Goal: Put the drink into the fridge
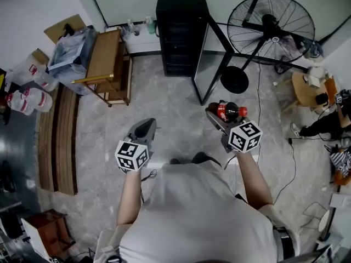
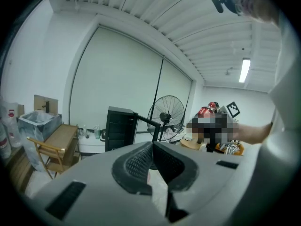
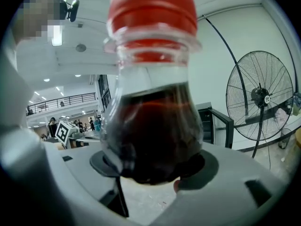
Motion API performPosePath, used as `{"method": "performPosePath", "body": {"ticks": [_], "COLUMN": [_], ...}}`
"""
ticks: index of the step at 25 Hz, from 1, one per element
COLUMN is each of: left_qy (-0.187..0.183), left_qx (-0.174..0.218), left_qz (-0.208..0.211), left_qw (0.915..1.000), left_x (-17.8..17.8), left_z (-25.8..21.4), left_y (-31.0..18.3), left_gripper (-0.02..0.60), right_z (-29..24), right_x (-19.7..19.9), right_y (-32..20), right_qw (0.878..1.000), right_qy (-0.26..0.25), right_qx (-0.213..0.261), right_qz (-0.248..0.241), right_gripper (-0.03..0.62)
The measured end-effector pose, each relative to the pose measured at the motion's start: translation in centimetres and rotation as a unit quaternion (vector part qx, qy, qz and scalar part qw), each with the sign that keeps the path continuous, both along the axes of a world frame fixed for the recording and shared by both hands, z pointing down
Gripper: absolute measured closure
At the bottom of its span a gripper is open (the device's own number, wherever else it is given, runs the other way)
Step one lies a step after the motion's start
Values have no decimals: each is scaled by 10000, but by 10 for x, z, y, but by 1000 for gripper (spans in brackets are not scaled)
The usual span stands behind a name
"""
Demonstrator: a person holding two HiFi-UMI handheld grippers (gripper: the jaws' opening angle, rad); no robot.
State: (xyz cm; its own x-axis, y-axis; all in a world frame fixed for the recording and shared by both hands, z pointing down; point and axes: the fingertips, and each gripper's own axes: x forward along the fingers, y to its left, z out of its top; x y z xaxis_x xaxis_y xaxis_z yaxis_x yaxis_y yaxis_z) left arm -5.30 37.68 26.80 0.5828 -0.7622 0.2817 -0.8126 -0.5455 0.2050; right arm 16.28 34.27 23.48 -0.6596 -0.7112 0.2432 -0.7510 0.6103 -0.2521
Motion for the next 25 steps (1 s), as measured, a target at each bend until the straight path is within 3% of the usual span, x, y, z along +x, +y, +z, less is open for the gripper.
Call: {"method": "performPosePath", "body": {"ticks": [6,13,25], "left_qy": [41,34,-34], "left_qx": [-63,-49,-172], "left_qz": [-6,75,-29], "left_qw": [10000,10000,9998], "left_x": [-20,-14,0], "left_z": [7,10,19], "left_y": [3,-14,-84], "left_gripper": [572,572,572], "right_z": [4,12,23], "right_x": [-15,-13,-6], "right_y": [9,-8,-90], "right_qw": [9999,9998,9997], "right_qy": [65,132,24], "right_qx": [-72,-118,-200], "right_qz": [56,68,-134], "right_gripper": [290,290,290]}}
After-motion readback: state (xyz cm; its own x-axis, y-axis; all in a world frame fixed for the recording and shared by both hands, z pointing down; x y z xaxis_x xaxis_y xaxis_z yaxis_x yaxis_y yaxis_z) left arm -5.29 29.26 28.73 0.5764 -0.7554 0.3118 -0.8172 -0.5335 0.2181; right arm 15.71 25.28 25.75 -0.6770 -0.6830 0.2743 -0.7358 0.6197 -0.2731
